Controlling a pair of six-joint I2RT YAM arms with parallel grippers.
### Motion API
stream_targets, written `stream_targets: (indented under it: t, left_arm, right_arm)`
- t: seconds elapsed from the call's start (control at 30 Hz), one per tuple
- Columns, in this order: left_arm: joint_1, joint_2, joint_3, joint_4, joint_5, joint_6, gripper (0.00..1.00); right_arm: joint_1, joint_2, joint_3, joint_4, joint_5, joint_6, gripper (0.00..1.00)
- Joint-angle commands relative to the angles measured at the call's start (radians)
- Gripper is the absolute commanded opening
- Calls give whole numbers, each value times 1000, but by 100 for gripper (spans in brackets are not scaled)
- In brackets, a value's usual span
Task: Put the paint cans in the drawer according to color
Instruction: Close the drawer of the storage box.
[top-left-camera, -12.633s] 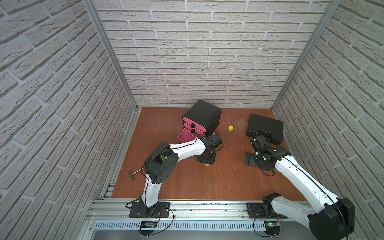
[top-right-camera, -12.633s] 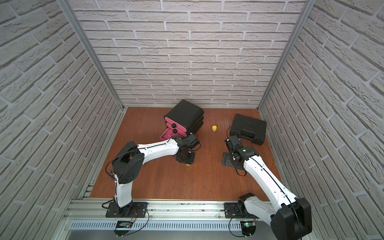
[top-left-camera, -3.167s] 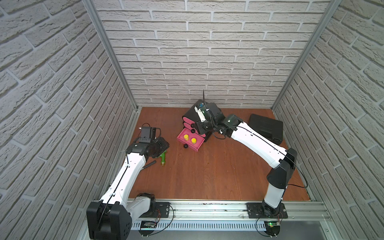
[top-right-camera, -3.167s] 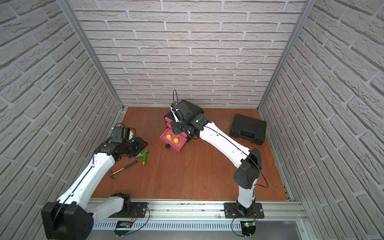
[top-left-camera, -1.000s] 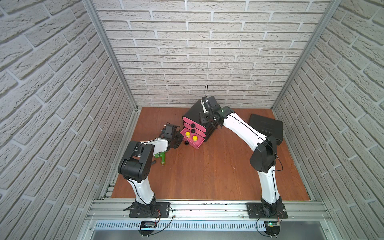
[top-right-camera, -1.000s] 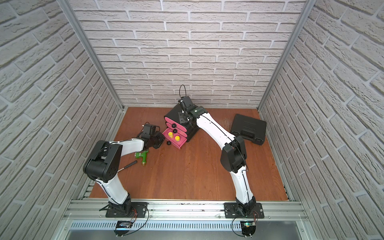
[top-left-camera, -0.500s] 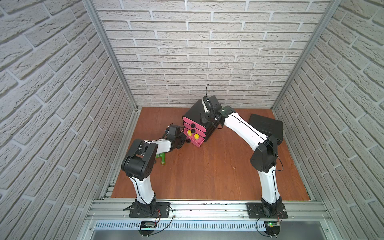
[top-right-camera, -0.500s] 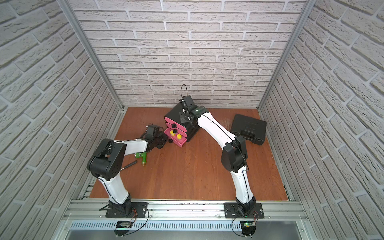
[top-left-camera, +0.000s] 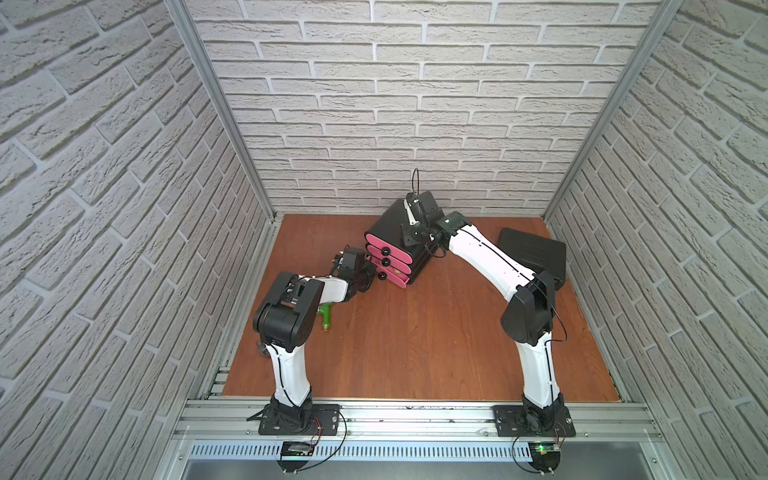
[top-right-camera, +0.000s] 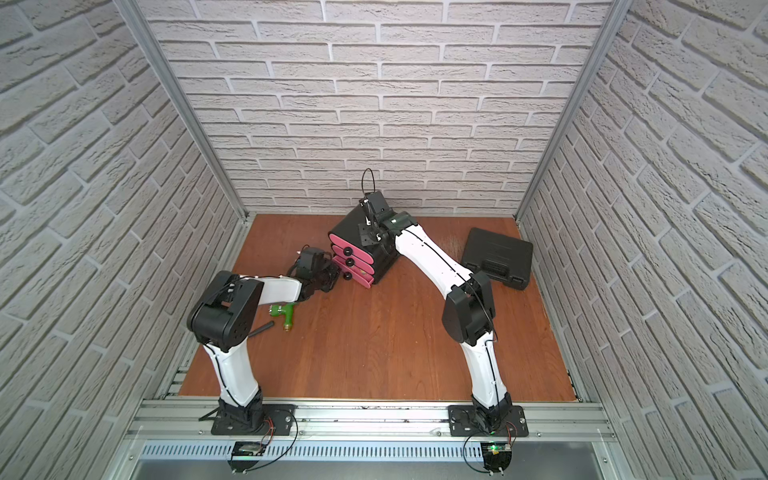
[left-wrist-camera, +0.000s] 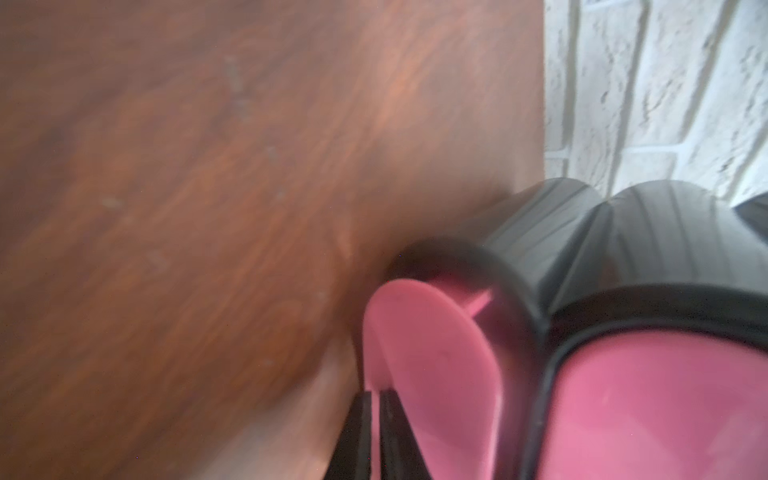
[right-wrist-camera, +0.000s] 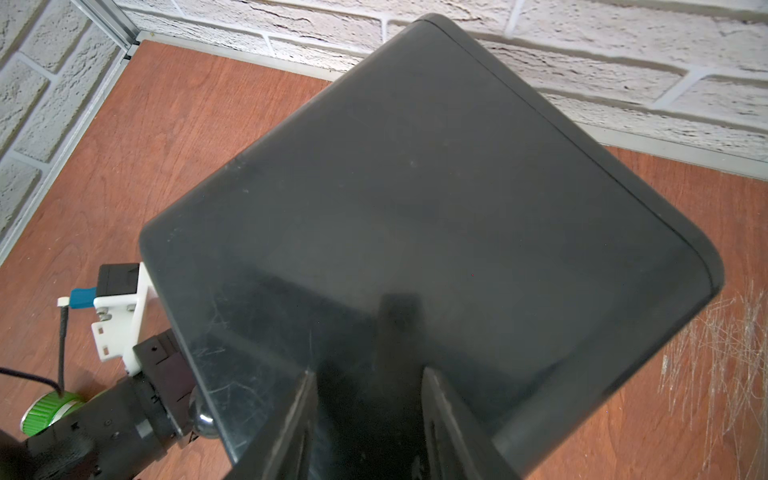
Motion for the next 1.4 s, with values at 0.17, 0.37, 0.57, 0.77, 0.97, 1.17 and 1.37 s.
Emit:
stream_targets:
  t: [0.17, 0.37, 0.57, 0.77, 0.97, 1.17, 1.37]
  left_arm:
    - [-13, 53, 48, 86, -18, -47, 11]
    - [-16, 70, 49, 118, -29, -88, 11]
    - [-26, 82, 49, 148, -38, -140, 11]
    - [-39, 97, 33, 205, -56, -224, 11]
    - [-75, 84, 4, 210, -94, -314, 11]
    - [-84, 99, 3, 253, -96, -330, 11]
    - [-88, 86, -14, 266, -90, -341, 11]
  right_arm:
    - [-16, 42, -66, -168, -36, 18, 46]
    - [-16, 40, -81, -167, -36, 21, 46]
    - [-16, 31, -88, -167, -29, 19, 46]
    - [-17, 29, -95, -167, -30, 28, 46]
    - [-18, 27, -104, -161, -32, 31, 46]
    - [-17, 25, -114, -158, -36, 36, 46]
    - [-16, 17, -135, -153, -36, 38, 46]
